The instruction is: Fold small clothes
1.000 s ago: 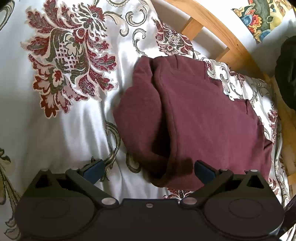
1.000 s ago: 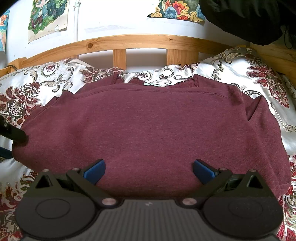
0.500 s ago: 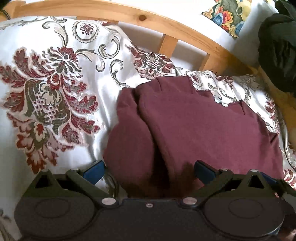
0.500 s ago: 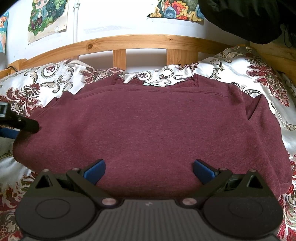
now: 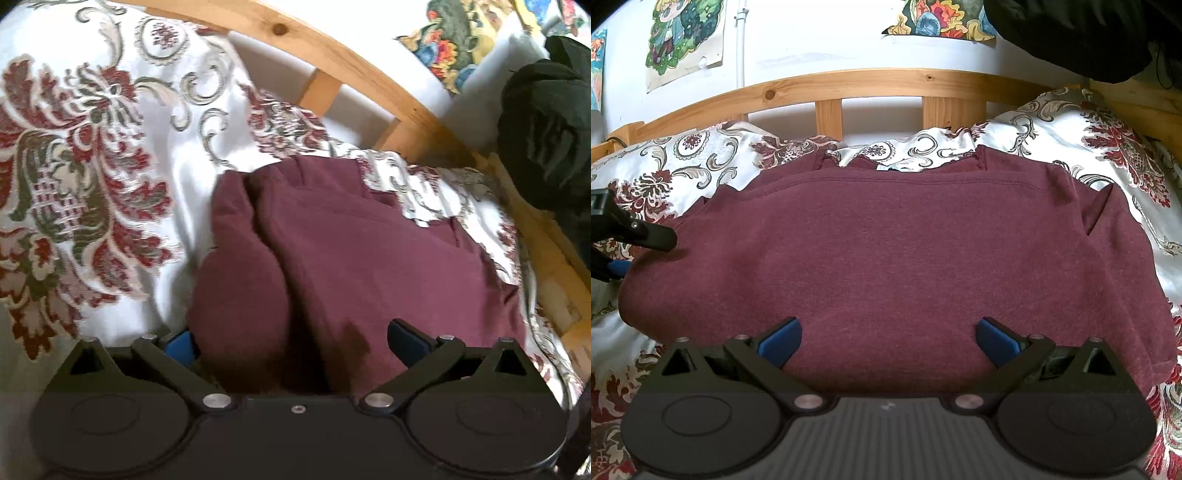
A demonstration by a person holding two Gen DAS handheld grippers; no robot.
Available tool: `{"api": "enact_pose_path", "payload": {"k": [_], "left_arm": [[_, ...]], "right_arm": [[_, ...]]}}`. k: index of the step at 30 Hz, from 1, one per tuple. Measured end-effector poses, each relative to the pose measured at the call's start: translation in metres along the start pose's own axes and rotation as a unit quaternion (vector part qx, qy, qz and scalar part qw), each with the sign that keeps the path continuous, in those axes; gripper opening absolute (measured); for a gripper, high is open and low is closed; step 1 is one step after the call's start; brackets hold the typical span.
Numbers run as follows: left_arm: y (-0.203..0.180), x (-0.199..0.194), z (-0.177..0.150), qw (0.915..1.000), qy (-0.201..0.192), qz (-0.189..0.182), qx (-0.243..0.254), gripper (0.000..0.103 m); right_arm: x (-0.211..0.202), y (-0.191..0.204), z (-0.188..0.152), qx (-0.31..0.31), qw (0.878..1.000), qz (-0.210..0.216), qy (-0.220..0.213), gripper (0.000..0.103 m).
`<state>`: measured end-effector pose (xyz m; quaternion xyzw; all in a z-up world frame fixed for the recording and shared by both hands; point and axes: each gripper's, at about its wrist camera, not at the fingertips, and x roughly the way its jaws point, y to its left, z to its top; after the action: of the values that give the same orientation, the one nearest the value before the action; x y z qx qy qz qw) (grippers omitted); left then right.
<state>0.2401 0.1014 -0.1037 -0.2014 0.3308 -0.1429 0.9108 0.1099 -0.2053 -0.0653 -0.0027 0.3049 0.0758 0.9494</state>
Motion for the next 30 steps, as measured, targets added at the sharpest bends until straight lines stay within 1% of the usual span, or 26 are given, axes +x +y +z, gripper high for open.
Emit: {"api": "enact_pose_path", "payload": {"k": [3,8,9,12,15,16,17,19,21,23,27,29,30], "left_arm": [[0.001,0.0,0.0,1.0,-0.003,0.008,-0.002,0.096],[0.017,-0.003,0.003,0.9984,-0.011,0.012,-0.053,0.08],[0.018,-0.004,0.003,0.9981,-0.013,0.012,-0.058,0.079],[0.017,-0.004,0.003,0.9981,-0.012,0.016,-0.058,0.074],[0.014,-0.004,0.002,0.9986,-0.01,0.016,-0.049,0.064],[0.013,-0.004,0.003,0.9987,-0.009,0.013,-0.048,0.055],[0.012,-0.004,0.003,0.9989,-0.008,0.006,-0.047,0.042],[0.009,-0.004,0.005,0.9992,-0.009,0.006,-0.039,0.032],[0.004,-0.007,0.006,0.9996,-0.018,0.007,-0.021,0.018],[-0.001,-0.009,0.007,0.9996,-0.027,0.004,-0.009,0.015],[-0.016,-0.014,0.007,0.9991,-0.04,0.005,0.014,0.013],[-0.024,-0.017,0.009,0.9988,-0.044,0.004,0.022,0.012],[-0.028,-0.017,0.011,0.9988,-0.045,0.002,0.018,0.012]], "right_arm": [[0.0,0.0,0.0,0.0,1.0,0.001,0.0,0.103],[0.0,0.0,0.0,0.001,1.0,0.001,0.0,0.103],[0.0,0.0,0.0,0.001,1.0,0.001,0.0,0.103],[0.0,0.0,0.0,0.001,1.0,0.002,0.0,0.103],[0.0,0.0,0.0,0.001,1.0,0.002,0.0,0.103],[0.0,0.0,0.0,0.001,1.0,0.002,0.0,0.103],[0.0,0.0,0.0,0.001,1.0,0.002,0.0,0.103],[0.0,0.0,0.0,0.001,1.0,0.003,0.0,0.103],[0.0,0.0,0.0,0.001,1.0,0.003,0.0,0.103],[0.0,-0.001,0.001,0.004,1.0,0.005,0.004,0.103],[-0.005,-0.004,0.01,0.007,1.0,0.015,0.02,0.103],[-0.013,-0.006,0.013,0.006,1.0,0.021,0.015,0.103],[-0.019,-0.008,0.014,0.007,1.0,0.024,0.011,0.103]]}}
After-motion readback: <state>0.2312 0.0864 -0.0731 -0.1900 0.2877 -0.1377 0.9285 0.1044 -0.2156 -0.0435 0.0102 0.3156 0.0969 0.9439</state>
